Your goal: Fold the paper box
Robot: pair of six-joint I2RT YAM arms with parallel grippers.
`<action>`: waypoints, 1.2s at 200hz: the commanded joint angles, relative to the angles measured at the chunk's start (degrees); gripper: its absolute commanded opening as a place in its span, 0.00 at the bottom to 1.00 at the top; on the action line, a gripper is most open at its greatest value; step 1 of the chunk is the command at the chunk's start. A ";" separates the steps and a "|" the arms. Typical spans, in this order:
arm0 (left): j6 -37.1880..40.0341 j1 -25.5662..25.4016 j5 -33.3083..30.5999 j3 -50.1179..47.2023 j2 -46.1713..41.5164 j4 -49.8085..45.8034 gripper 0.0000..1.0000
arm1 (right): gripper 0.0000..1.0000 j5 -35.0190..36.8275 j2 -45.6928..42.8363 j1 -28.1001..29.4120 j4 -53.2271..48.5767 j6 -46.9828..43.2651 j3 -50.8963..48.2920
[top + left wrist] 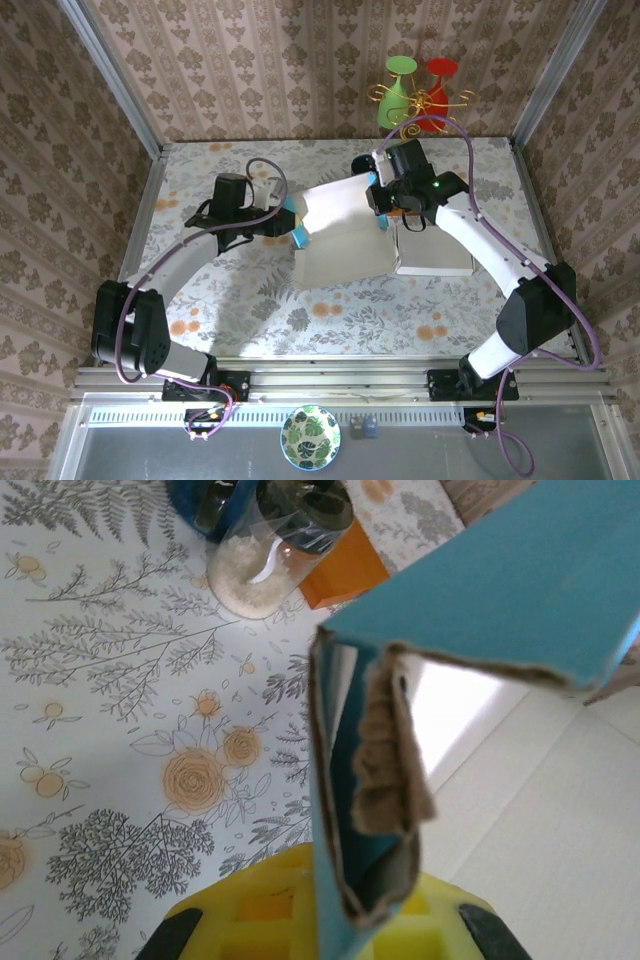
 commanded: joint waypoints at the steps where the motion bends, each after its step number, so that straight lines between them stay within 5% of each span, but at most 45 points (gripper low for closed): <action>1: -0.81 -1.95 -5.32 3.70 1.15 -6.21 0.00 | 0.05 12.57 1.07 1.66 -4.35 0.65 1.78; 53: -6.94 -7.17 -14.96 6.46 2.48 -12.02 0.00 | 0.00 29.20 7.70 6.12 -12.91 10.68 8.72; 83: -10.05 -7.57 -15.26 7.67 3.37 -12.01 0.00 | 0.00 45.89 12.36 11.20 -21.68 20.64 14.25; 106: -11.33 -7.62 -14.89 8.36 3.71 -11.88 0.00 | 0.00 50.53 13.58 13.17 -24.15 24.19 15.71; 162: -11.03 -7.48 -15.01 9.08 4.41 -13.86 0.00 | 0.00 38.17 13.79 11.91 -22.06 18.05 16.73; 188: -10.81 -7.29 -15.41 9.02 4.23 -14.84 0.00 | 0.12 32.47 12.23 8.66 -22.46 17.76 14.74; 240: -10.08 -6.85 -14.88 9.51 4.92 -15.39 0.00 | 0.16 27.74 10.05 5.73 -21.94 15.89 13.03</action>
